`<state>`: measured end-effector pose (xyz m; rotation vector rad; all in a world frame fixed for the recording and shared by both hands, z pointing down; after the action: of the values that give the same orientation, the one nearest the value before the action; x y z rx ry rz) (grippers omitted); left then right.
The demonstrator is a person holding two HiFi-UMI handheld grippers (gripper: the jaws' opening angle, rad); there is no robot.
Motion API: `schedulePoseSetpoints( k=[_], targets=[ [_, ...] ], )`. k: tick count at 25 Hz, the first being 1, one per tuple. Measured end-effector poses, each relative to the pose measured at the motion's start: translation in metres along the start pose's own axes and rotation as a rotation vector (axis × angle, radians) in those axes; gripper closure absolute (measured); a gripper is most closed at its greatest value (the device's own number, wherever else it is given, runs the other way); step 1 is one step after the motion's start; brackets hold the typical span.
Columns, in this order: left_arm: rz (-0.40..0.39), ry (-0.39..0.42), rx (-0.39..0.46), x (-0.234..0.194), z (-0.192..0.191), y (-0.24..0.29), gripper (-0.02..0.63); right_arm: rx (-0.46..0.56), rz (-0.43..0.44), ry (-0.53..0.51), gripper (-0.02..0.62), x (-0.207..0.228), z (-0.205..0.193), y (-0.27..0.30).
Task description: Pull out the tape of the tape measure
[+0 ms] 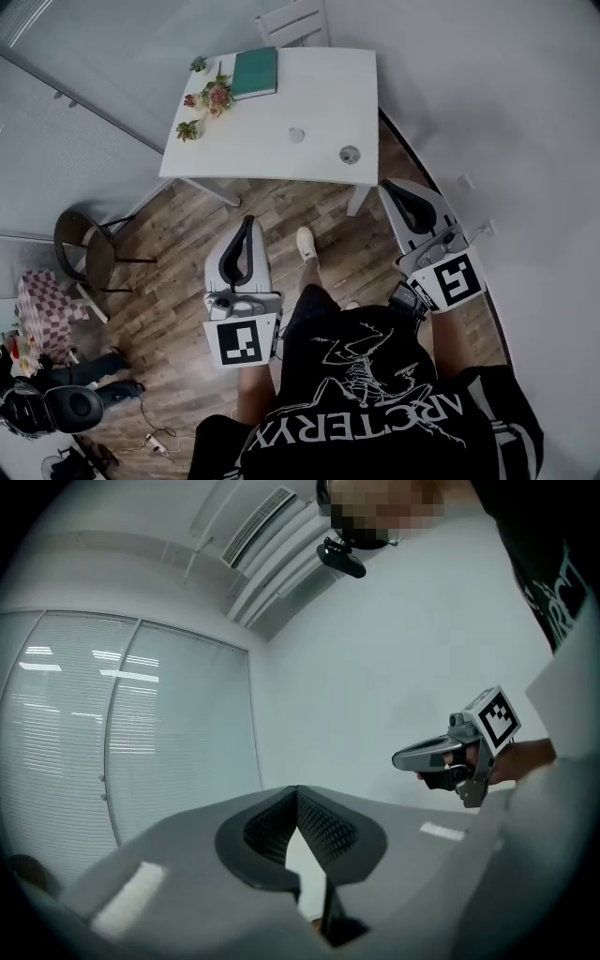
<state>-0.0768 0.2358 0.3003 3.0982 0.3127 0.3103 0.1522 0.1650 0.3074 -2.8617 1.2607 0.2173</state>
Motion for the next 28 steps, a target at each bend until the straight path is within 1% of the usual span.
schedulePoseSetpoints(
  k=[2,7,10,14,16,19,23,26,28],
  targets=[
    [-0.014,-0.007,0.001,-0.022,-0.005,0.029,0.595,-0.011,-0.015,-0.005,0.588,0.011,0.0,0.031],
    [-0.072,-0.026,-0.054,-0.078,-0.015,0.106,0.595,-0.058,-0.079,-0.013,0.588,0.045,0.005,0.114],
    [-0.112,-0.034,-0.058,-0.116,-0.019,0.149,0.595,-0.075,-0.108,-0.019,0.588,0.061,0.012,0.167],
    [-0.135,-0.06,-0.062,-0.153,-0.024,0.191,0.595,-0.095,-0.128,-0.03,0.588,0.072,0.019,0.216],
    [-0.15,-0.073,-0.08,-0.162,-0.028,0.204,0.594,-0.109,-0.133,-0.023,0.588,0.075,0.019,0.228],
    [-0.167,-0.062,-0.102,-0.167,-0.033,0.223,0.595,-0.124,-0.135,-0.015,0.588,0.085,0.013,0.242],
    [-0.154,-0.068,-0.101,-0.169,-0.036,0.235,0.595,-0.133,-0.123,0.003,0.588,0.097,0.0,0.257],
    [-0.132,-0.065,-0.117,-0.17,-0.036,0.238,0.595,-0.155,-0.086,0.017,0.587,0.1,-0.017,0.269],
    [-0.123,-0.062,-0.126,-0.17,-0.036,0.24,0.595,-0.184,-0.073,0.035,0.586,0.103,-0.039,0.28]
  ],
)
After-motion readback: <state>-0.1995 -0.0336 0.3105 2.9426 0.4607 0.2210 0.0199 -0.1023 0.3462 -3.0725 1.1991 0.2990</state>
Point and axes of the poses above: the fingertips, and each gripper's own axes: y forward along the fingers, x to its right, z out of its top, the point moved 6 cm from there along -y, backward along the fingers, and after that the axes turned 3 degrees about -x, right-handed, at the moved point
